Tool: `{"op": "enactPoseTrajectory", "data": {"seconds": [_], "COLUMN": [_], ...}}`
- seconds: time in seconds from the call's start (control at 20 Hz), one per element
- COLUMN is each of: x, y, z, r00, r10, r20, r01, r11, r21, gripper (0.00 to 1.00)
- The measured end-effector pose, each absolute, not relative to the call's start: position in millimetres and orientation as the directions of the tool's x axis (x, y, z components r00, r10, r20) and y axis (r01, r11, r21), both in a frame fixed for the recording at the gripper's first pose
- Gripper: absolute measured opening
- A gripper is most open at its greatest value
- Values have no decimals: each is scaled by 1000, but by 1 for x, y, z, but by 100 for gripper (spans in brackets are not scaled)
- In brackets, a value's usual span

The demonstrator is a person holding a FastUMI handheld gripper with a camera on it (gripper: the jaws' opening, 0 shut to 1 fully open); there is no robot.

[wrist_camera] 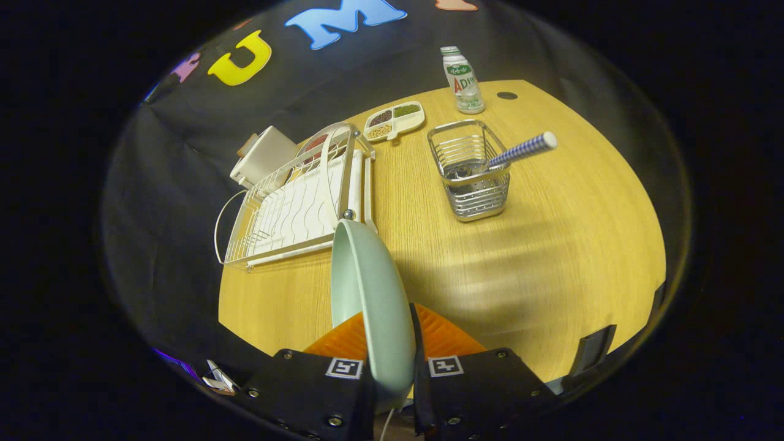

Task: Take the plate from the dish rack, then take the spoon from the basket and place it into the plate.

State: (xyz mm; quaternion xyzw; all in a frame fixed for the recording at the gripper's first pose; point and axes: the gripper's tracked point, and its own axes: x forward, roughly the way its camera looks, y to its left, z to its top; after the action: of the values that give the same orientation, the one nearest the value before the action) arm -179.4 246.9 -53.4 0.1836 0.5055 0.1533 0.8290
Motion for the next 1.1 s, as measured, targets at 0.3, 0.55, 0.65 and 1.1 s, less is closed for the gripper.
{"op": "enactPoseTrajectory", "data": {"seconds": [0.3,0.55,0.65,1.1], "x": [-188,-189,-187,-172], "y": [257,264,263,209], "z": [-83,-99,-103,-109], "r00": [420,393,389,511], "r10": [547,619,638,437], "r20": [-724,-680,-664,-740], "r01": [21,25,49,-94], "r11": [792,732,706,884], "r21": [611,681,707,457], "gripper": [25,25,26,49]}}
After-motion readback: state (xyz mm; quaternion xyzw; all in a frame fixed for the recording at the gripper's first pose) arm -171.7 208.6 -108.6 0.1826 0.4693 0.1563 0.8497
